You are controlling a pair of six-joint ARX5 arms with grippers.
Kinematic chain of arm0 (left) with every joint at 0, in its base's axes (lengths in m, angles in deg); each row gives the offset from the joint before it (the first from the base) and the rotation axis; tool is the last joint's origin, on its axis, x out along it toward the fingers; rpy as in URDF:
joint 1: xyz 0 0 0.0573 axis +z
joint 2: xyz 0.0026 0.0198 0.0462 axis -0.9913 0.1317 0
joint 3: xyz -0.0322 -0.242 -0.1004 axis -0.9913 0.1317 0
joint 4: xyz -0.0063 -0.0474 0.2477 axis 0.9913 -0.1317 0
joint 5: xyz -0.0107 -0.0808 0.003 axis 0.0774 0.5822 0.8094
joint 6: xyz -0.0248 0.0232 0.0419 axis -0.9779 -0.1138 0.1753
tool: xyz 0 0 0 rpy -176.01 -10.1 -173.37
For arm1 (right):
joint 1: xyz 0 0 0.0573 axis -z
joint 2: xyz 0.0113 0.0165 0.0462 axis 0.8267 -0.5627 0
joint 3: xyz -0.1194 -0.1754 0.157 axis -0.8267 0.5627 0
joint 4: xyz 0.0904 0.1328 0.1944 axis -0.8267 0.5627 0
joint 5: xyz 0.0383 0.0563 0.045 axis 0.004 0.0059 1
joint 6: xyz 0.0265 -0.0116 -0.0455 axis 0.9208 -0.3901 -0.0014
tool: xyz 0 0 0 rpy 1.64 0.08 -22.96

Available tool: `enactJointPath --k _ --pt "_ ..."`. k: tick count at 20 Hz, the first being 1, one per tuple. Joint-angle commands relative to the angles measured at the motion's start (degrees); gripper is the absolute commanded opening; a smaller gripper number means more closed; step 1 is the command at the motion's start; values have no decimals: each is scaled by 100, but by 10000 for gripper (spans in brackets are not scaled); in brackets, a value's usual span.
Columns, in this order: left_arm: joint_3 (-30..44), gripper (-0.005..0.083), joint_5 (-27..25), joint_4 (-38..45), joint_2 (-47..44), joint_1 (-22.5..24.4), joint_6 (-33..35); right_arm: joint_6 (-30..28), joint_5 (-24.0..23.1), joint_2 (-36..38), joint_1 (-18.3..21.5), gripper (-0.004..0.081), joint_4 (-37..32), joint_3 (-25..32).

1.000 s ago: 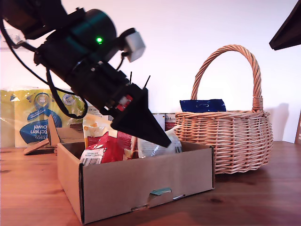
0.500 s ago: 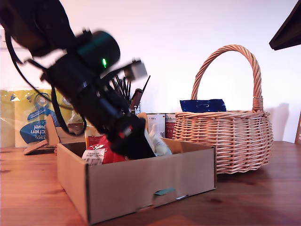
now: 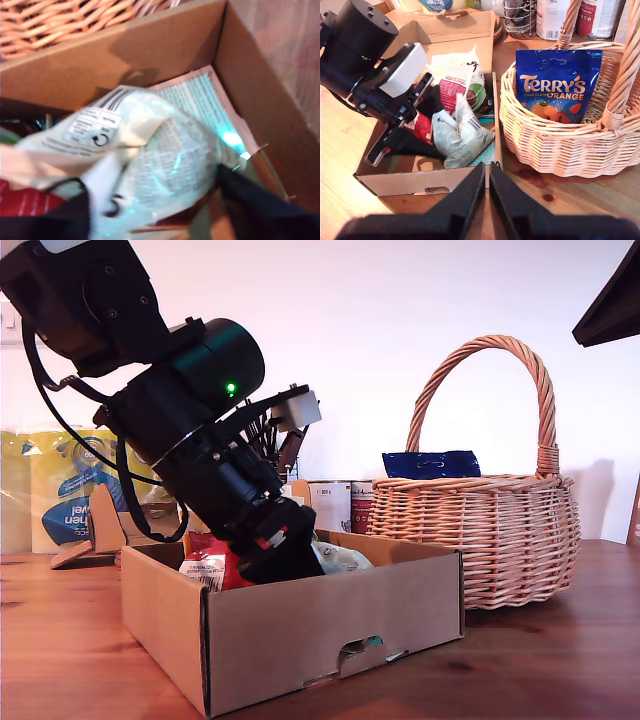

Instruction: Move the bags of Easter eggs from the cardboard box on the left into the woven basket on the right side.

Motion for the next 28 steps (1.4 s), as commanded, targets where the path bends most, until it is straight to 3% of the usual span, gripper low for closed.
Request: enactJointPath --k 1,5,10,16,23,28 --pt "39 66 0 -96 238 -22 -33 -17 7 7 -26 -13 -42 -46" --pt "-186 50 -2 -210 44 -20 -28 -17 7 7 -26 -13 -37 -46" --pt "-247 -19 -13 -457 -857 -13 15 -20 7 7 -26 -13 -35 -46" --pt "-247 -24 334 190 -1628 4 -363 -20 7 7 -26 -13 -37 -46" --pt "-282 -24 461 2498 -918 -188 -1259 -20 7 7 -26 -13 -37 -46" --pt "-1117 -24 393 2929 140 -363 -1296 -20 7 7 -26 -13 -37 -46"
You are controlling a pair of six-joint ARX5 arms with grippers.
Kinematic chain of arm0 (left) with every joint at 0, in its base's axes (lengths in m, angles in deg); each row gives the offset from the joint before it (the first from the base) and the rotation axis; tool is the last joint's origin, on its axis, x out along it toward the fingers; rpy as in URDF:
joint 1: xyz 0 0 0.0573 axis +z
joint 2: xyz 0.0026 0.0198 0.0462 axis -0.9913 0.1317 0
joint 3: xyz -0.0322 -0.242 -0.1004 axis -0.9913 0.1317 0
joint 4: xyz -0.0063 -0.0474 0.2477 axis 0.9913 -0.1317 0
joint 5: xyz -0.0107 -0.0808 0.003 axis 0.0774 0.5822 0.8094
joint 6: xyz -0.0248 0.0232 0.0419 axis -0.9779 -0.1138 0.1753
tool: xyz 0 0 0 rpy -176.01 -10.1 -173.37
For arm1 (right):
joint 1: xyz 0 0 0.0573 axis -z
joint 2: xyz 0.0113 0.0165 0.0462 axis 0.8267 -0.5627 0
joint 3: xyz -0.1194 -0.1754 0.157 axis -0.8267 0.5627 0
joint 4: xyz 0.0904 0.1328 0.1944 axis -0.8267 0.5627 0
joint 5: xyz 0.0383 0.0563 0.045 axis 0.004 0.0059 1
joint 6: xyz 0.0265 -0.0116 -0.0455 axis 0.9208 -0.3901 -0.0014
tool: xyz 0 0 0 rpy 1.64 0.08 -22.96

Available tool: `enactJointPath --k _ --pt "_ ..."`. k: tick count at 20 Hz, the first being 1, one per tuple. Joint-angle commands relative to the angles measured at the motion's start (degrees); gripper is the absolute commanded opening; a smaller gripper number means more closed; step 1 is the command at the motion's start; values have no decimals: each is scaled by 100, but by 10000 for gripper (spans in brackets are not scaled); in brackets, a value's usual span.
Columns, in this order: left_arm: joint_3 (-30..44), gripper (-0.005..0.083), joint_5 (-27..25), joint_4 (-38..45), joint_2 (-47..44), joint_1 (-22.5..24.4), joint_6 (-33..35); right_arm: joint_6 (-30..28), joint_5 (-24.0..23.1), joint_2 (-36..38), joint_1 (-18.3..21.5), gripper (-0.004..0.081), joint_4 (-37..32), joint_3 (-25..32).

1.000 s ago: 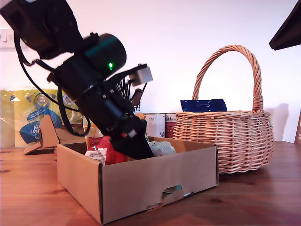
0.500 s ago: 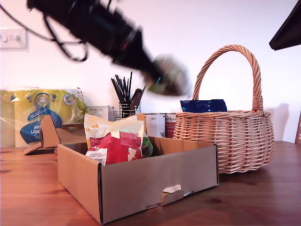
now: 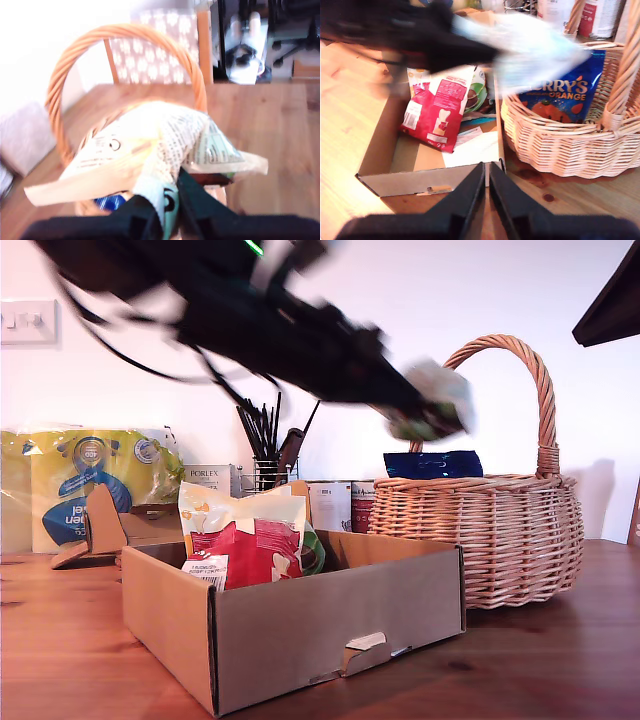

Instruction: Move the bags of Easter eggs from the cardboard box on the left into the woven basket on the right side.

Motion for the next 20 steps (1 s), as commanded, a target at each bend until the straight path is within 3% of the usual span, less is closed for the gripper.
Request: enactJointPath --k 1,9,14,15,16,19,20 --pt "-424 -24 -87 114 348 -83 -33 -20 4 7 -26 -13 -44 -46" --pt "-2496 -24 -328 -1292 1974 -188 37 -20 4 7 -26 -13 -61 -46" --pt "-2597 -23 -361 -1482 2153 -302 186 -20 4 7 -26 -13 -68 -46" --pt "-2597 1 -365 -1482 2153 -330 186 -20 4 7 -26 -13 -63 -46" --pt "-2597 79 -365 -1447 2151 -369 186 -20 4 7 -26 -13 -66 -46" --pt "-2616 410 -363 -1316 2151 -431 192 -20 4 7 -26 -13 -59 -46" --pt "-2625 430 -361 -1303 2149 -455 212 -20 4 7 -26 -13 -61 -46"
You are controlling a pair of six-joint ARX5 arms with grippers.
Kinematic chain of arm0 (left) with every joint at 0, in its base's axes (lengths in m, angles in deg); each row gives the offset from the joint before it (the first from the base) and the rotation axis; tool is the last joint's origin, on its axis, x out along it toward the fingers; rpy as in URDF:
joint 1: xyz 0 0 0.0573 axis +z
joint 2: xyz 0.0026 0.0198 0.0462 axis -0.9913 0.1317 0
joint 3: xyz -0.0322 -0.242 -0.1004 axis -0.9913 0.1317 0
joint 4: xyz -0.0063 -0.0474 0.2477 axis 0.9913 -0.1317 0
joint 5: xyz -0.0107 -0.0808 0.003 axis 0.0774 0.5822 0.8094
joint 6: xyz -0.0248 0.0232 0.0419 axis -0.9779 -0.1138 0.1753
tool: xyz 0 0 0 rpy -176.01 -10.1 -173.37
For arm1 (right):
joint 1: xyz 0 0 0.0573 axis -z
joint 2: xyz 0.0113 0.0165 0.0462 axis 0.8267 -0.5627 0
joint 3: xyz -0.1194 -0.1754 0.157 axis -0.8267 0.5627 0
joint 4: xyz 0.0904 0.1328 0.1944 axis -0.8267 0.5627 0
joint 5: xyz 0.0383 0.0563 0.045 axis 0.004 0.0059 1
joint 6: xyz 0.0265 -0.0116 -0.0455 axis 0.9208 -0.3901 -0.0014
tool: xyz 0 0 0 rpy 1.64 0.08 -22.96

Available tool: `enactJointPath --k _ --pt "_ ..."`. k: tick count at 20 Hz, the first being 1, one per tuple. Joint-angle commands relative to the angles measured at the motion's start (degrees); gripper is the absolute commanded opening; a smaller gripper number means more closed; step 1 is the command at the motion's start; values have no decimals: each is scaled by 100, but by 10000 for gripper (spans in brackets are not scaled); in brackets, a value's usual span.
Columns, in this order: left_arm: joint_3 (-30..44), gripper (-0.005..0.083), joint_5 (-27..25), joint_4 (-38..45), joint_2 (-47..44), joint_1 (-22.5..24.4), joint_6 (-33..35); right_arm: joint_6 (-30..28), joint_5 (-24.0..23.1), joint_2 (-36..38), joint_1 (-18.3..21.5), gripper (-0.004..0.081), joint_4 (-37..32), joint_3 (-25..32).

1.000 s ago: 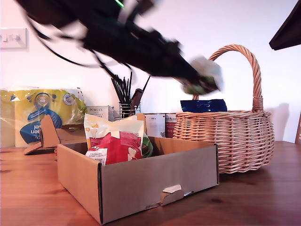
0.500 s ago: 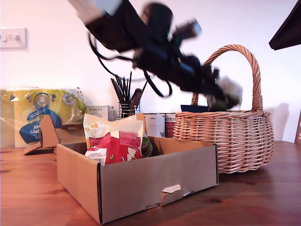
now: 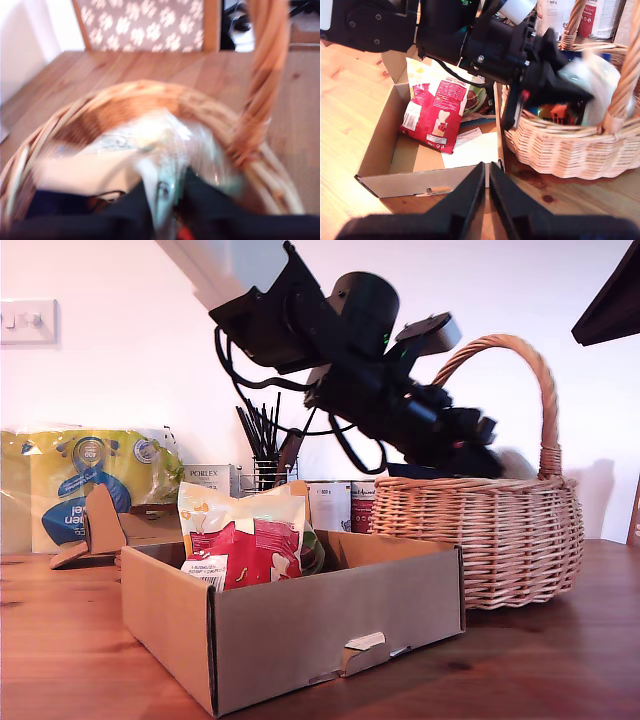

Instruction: Move the bags of Easter eggs from the cardboard box on the left into the woven basket on the right side.

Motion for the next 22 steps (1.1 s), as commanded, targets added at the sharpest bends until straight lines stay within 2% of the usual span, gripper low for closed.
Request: enactJointPath --k 1,2,4,9,13,15,19,22 --pt "-52 429 2 72 90 -28 92 -20 4 7 -26 -13 -37 -46" --pt "-74 420 2 15 59 -28 94 -20 7 7 -26 -13 -37 -46" --pt "-114 330 -2 -149 -83 -24 157 -20 7 7 -26 -13 -35 -46" --pt "-114 -22 -39 -1182 -929 107 153 -20 7 7 -26 -13 -37 -46" --pt "-96 -21 -109 -2704 -1460 358 144 -20 4 7 -26 -13 -42 -46" --pt "103 -21 -107 -3106 -1641 481 210 -20 4 7 -26 -13 -61 -46" --pt "1182 -21 -114 -2876 -2319 713 293 -22 2 7 -26 -13 -63 -46" --pt "2490 -21 -188 -2269 -3097 1075 133 -22 0 7 -26 -13 -66 -46"
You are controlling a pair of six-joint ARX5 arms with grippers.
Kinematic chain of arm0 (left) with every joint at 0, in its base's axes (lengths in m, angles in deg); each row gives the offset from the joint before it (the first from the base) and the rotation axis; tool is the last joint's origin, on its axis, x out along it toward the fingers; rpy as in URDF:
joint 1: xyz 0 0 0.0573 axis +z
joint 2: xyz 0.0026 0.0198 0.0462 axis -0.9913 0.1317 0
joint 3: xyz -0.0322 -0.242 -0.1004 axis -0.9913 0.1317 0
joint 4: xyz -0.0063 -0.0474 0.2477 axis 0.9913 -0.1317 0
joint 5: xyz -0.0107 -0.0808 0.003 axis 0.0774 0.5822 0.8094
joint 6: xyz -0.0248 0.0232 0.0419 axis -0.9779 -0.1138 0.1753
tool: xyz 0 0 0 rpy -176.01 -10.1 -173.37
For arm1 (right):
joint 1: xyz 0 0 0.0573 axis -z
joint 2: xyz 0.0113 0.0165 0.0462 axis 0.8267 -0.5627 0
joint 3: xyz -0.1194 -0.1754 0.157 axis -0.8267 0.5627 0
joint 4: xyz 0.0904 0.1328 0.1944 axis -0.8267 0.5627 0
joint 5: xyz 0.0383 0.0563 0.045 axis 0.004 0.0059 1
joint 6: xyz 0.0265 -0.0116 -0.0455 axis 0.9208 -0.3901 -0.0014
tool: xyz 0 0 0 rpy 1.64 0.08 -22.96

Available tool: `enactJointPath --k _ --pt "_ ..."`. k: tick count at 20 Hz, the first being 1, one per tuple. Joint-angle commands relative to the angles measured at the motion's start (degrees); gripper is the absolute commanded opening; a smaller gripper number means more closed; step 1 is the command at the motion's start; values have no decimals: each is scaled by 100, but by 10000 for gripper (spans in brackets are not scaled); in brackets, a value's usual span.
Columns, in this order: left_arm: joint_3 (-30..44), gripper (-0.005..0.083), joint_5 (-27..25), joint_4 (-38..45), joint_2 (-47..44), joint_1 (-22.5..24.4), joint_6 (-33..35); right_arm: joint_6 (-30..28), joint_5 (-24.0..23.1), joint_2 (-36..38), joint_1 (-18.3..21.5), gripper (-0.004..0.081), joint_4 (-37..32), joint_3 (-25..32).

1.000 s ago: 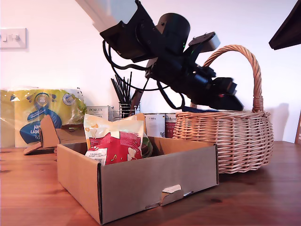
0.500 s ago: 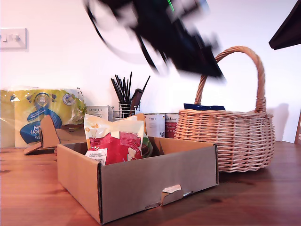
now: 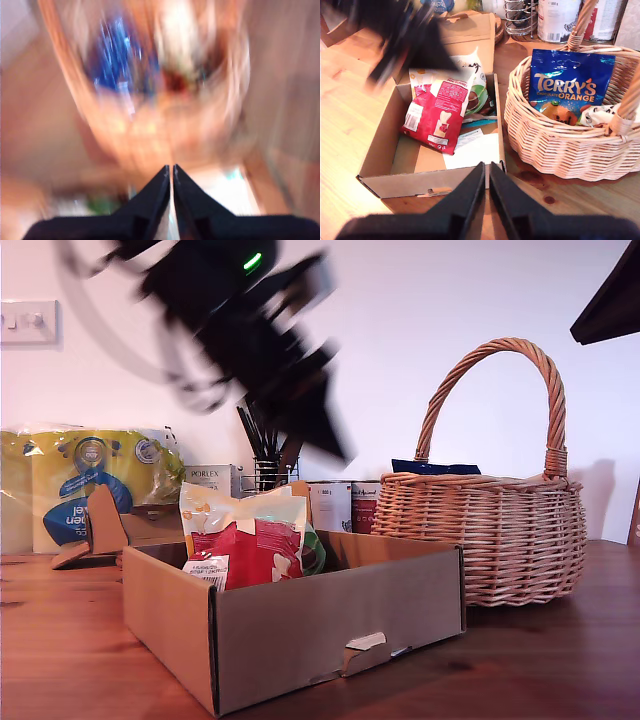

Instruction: Move the bags of Easter eggs from the cardboard box on the left into the woven basket on the right side.

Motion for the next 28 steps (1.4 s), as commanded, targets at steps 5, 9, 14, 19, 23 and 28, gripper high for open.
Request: enactJointPath --k 5,9,14,19,23,28 --pt "1703 -21 44 763 -1661 975 -2 -22 4 7 -26 -13 -42 -46" --pt "1735 451 48 518 -1759 1314 59 -22 2 7 -26 -13 -42 -46" --pt "1735 776 -179 835 -1443 1364 717 -22 2 7 -26 -13 -42 -46" --pt "1733 776 -28 1165 -911 1604 721 -22 4 7 -26 -13 -52 -46" --pt "1731 776 396 1248 -590 1648 715 -22 4 7 -26 -13 -55 -46" --pt "1731 776 905 1054 -553 1648 673 -22 4 7 -26 -13 -61 -46"
